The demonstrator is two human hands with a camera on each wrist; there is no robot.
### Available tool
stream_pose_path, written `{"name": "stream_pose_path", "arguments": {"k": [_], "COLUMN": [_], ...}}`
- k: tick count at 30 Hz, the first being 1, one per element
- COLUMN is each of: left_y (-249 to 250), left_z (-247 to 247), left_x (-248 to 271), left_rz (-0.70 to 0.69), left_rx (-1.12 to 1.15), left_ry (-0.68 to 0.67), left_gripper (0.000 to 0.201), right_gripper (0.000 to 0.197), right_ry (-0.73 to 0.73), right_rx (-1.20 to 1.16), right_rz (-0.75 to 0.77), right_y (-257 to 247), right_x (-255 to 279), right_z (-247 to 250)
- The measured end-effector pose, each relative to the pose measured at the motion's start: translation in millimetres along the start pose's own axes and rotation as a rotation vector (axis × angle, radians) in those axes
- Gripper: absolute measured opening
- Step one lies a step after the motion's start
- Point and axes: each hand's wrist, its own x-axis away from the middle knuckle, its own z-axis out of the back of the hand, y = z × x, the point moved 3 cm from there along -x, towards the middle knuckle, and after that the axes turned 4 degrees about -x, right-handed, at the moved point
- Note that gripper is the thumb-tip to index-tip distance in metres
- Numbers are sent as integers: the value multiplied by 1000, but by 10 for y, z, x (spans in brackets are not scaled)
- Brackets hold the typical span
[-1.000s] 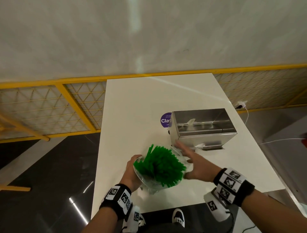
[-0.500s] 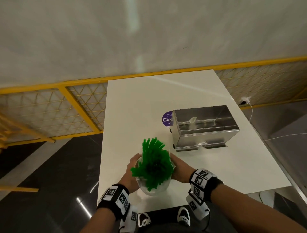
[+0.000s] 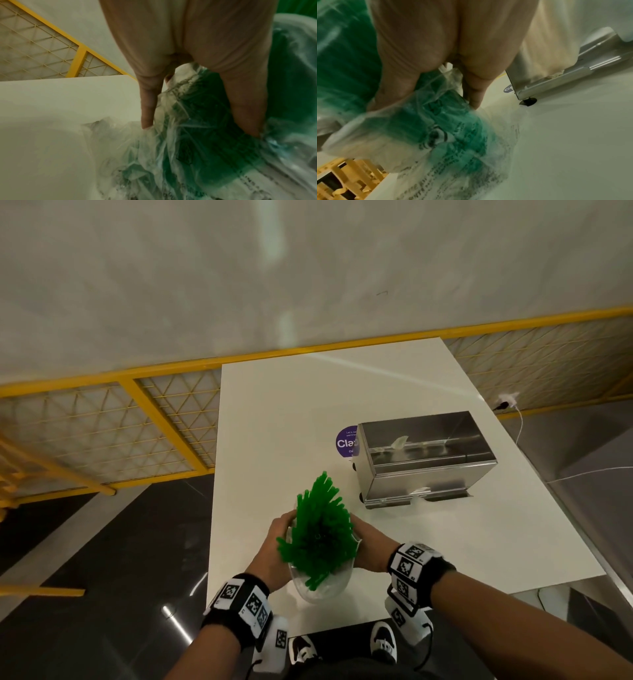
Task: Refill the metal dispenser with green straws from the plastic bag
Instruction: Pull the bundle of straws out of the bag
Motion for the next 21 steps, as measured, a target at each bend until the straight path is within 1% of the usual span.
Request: {"name": "stream_pose_path", "arguments": {"k": [1,2,3,5,6,7,9,10,11,12,15,16,17,18,19,20,21], "left_y": [-80,-271,-321,-96,23,78,191,227,268,255,165,162,197,197,237,156,109], "left_z": [33,66,62,74,95,79,82,60,64,60,53,54,36,33,33,26,13], "left_x": [-40,-113,-152,-81,-28,-12,13,25,45,39,38,42,70,66,90,57,47], "left_rz": [-28,42,57,42,8,-37,-96,-76,-101,-89,-32,-43,-3,-3,-1,-13,59], "left_rx": [-64,-40,-29,29,86,53,0,46,82,132,231,185,202,209,223,146,64], "left_ry": [21,13,-5,10,12,-5,10,-42,-30,-41,-42,-26,-28,2,-2,-6,29], "left_gripper": [64,65,60,41,27,10,28,31,32,32,17,19,19,18,18,25,40], "right_gripper": [94,93,93,88,82,75,62,58,57,56,60,61,61,58,52,42,32], "right_ry": [2,-1,-4,-9,-3,8,38,60,84,121,222,244,259,264,260,257,259], "right_rx": [16,15,2,-95,-177,-262,-392,-425,-443,-440,-431,-456,-498,-543,-570,-573,-556], "right_rz": [9,16,26,36,49,61,66,64,71,69,87,88,91,88,80,67,61], "right_y": [10,12,-8,-45,-55,-65,-82,-79,-82,-64,-16,-1,12,15,7,7,-10], "right_x": [-2,2,15,46,67,91,141,160,176,187,264,294,319,340,358,357,352], "right_z": [-14,-22,-18,25,58,89,139,153,167,186,259,281,297,306,306,295,282]}}
